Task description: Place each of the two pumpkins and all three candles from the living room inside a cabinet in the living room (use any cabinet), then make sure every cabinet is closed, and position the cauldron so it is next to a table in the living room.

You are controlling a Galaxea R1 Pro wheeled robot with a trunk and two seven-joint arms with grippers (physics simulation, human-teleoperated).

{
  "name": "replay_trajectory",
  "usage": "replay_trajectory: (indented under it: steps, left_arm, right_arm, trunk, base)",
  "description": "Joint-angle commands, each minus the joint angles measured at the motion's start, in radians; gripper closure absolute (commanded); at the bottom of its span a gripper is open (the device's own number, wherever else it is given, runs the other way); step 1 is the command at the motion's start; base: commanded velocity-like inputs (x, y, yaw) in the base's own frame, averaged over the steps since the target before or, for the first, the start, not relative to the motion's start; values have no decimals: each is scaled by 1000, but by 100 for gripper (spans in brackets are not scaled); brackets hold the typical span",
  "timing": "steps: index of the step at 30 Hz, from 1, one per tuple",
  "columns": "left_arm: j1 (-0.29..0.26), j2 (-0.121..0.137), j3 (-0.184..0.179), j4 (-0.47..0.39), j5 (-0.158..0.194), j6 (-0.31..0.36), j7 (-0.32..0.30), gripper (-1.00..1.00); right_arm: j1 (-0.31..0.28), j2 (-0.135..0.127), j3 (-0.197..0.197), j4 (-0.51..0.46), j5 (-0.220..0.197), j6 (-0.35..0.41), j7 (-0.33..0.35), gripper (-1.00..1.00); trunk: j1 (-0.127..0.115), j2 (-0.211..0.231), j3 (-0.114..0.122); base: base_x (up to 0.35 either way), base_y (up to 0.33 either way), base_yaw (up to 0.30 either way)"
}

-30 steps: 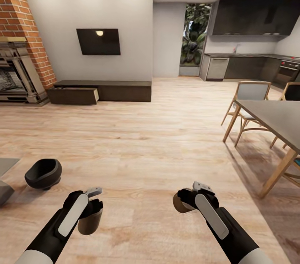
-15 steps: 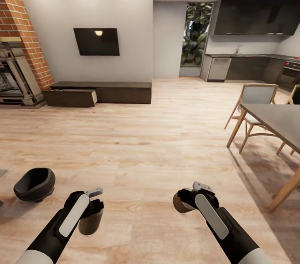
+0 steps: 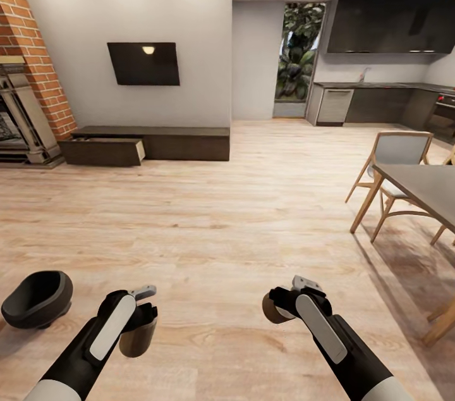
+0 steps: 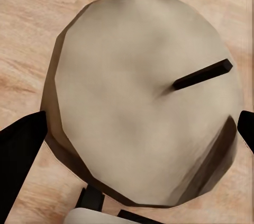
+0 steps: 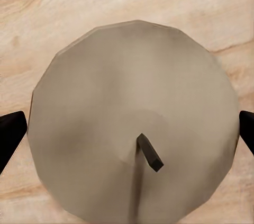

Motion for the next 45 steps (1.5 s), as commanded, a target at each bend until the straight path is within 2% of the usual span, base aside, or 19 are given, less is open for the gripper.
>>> replay_trajectory:
  steps: [1, 45]
  left_arm:
    - [-1, 1, -4, -1, 8, 1, 11, 100]
    - [-1, 1, -14, -1, 8, 0, 12, 100]
  right_arm:
    - [-1, -1, 3, -1, -7, 0, -9, 100]
    - [-1, -1, 3, -1, -7, 0, -9, 100]
  trunk:
    - [1, -1, -1]
    - [1, -1, -1]
  base:
    - [307, 0, 0]
    - [320, 0, 0]
